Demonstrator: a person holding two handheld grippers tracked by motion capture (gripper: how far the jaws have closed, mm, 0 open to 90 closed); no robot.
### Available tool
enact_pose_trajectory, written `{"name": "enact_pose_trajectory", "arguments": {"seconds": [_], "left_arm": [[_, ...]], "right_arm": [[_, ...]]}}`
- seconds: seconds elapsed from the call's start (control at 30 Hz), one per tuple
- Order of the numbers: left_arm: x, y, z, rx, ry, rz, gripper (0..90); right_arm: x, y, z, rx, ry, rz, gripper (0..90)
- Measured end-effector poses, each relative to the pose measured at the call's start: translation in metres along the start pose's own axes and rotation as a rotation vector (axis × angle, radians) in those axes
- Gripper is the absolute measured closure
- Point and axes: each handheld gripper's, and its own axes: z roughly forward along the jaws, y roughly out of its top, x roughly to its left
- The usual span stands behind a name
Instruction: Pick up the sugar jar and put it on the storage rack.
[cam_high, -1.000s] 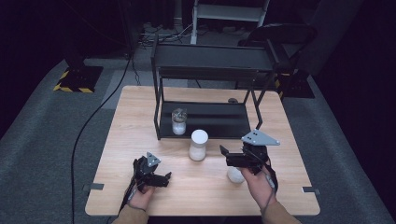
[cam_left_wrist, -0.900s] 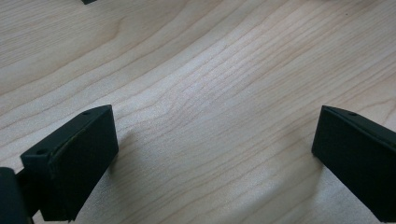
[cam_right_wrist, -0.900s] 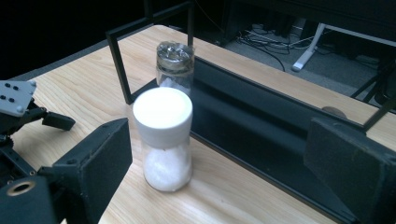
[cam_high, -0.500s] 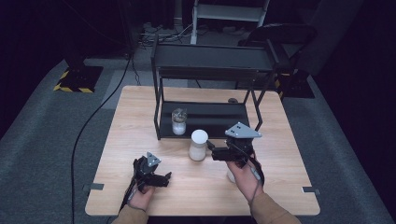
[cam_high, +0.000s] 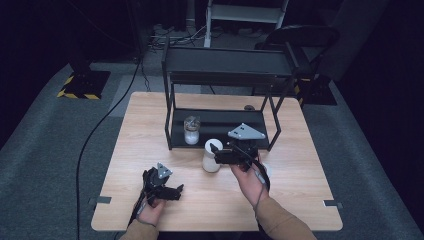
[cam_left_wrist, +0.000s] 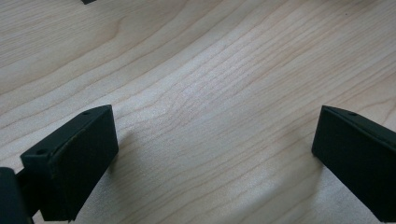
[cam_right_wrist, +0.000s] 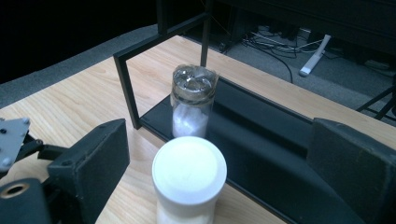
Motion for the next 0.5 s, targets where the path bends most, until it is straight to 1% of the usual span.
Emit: {"name": "enact_pose_trajectory", "arguments": {"seconds": [0.1,0.23,0.5], "left_arm": [[0.000,0.000,0.000,0.000,0.000,0.000,0.0],[0.000,0.000,0.000,0.000,0.000,0.000,0.0],[0.000,0.000,0.000,0.000,0.000,-0.001,0.0]], "right_arm": [[0.000,0.001,0.005,0.000,0.003,0.015,5.5],[0.001,0.000,0.013,0.008,0.001,0.018,5.5],[0.002,-0.006,0.029,0.030,-0.001,0.060,5.5]]}}
